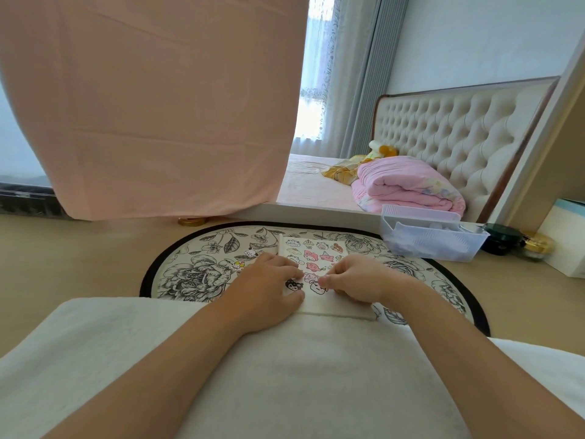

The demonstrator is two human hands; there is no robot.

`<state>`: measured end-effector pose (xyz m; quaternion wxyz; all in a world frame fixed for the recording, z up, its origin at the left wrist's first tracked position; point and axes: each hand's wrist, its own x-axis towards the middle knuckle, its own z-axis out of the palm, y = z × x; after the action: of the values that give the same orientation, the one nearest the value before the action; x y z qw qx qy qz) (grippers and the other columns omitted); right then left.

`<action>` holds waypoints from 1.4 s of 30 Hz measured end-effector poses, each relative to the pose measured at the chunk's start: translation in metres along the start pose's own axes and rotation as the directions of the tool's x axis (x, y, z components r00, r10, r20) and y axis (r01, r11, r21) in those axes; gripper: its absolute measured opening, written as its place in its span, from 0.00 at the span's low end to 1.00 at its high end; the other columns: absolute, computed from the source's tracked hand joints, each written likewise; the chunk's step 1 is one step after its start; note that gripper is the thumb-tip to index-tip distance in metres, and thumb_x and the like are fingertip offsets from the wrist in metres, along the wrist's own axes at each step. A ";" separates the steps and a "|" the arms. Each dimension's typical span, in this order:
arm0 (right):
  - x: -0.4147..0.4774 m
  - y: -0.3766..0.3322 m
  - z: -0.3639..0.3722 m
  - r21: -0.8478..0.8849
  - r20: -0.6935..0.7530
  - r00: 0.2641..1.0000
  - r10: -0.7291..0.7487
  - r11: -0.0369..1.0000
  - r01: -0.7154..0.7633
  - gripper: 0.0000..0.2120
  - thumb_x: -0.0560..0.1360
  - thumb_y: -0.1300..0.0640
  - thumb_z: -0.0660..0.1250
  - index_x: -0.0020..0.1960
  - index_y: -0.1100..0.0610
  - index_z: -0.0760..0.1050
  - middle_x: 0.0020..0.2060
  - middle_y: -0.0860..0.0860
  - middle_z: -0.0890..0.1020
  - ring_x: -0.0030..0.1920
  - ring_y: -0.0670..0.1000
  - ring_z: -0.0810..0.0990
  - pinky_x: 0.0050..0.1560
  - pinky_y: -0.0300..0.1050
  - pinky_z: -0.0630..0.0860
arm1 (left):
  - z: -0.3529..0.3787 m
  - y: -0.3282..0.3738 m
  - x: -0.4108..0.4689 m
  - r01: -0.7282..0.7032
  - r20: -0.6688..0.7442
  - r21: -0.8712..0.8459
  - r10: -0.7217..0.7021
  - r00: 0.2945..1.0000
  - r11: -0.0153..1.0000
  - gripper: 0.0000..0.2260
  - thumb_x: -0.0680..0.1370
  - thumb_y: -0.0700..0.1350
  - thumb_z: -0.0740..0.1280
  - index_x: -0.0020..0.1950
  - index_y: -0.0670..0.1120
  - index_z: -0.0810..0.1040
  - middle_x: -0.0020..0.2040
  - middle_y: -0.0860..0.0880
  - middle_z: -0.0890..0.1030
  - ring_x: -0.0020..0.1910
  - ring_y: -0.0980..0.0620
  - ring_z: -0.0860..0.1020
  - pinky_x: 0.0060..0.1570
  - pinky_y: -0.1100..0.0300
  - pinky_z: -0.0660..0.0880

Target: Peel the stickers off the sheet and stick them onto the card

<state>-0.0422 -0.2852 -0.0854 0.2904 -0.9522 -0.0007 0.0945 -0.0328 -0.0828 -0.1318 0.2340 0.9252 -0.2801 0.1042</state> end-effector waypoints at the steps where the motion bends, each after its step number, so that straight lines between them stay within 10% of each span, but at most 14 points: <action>1: 0.001 -0.001 0.000 -0.019 0.002 1.000 0.004 1.000 -0.004 0.15 0.78 0.44 0.70 0.36 0.51 0.78 0.30 0.46 0.75 0.32 0.46 0.72 0.35 0.41 0.68 | 0.000 0.000 0.000 0.000 -0.001 0.004 0.000 1.000 1.000 0.18 0.78 0.55 0.65 0.67 0.54 0.77 0.68 0.59 0.74 0.70 0.56 0.63 0.71 0.51 0.64; 18: 0.010 -0.003 0.009 -0.172 -0.039 0.999 0.020 0.985 -0.027 0.13 0.75 0.43 0.72 0.40 0.52 0.82 0.38 0.48 0.82 0.43 0.49 0.80 0.47 0.45 0.77 | 0.002 -0.002 0.000 -0.066 -0.043 0.059 0.068 0.997 0.996 0.19 0.78 0.55 0.65 0.68 0.55 0.76 0.66 0.59 0.75 0.69 0.56 0.66 0.69 0.53 0.65; 26: 0.002 -0.004 0.015 -0.254 -0.179 0.983 -0.024 0.967 -0.023 0.10 0.71 0.41 0.74 0.38 0.45 0.80 0.40 0.42 0.81 0.45 0.46 0.80 0.48 0.44 0.78 | 0.001 0.007 -0.002 -0.164 -0.037 0.083 0.167 0.985 0.983 0.11 0.80 0.51 0.64 0.57 0.58 0.84 0.55 0.63 0.81 0.56 0.61 0.74 0.53 0.63 0.71; 31: -0.014 -0.004 0.018 -0.347 -0.315 0.943 -0.109 0.938 -0.008 0.20 0.71 0.37 0.73 0.61 0.38 0.75 0.52 0.42 0.81 0.56 0.48 0.78 0.57 0.47 0.76 | -0.002 0.013 -0.005 -0.175 -0.018 0.151 0.179 0.984 0.973 0.12 0.80 0.51 0.62 0.58 0.57 0.84 0.57 0.61 0.81 0.58 0.59 0.74 0.54 0.60 0.74; 42: -0.055 0.015 0.031 -0.604 -0.112 0.906 -0.408 0.752 0.264 0.19 0.83 0.44 0.52 0.70 0.45 0.73 0.69 0.42 0.73 0.67 0.49 0.68 0.62 0.48 0.72 | 0.001 0.019 -0.008 -0.167 0.025 0.225 0.165 0.986 0.960 0.15 0.79 0.51 0.57 0.58 0.53 0.81 0.56 0.57 0.80 0.57 0.54 0.75 0.53 0.54 0.76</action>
<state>-0.1029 -0.2832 -0.1093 -0.0008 -0.9828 -0.1670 -0.0785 -0.0503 -0.0938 -0.1279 0.1167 0.9193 -0.3438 0.1520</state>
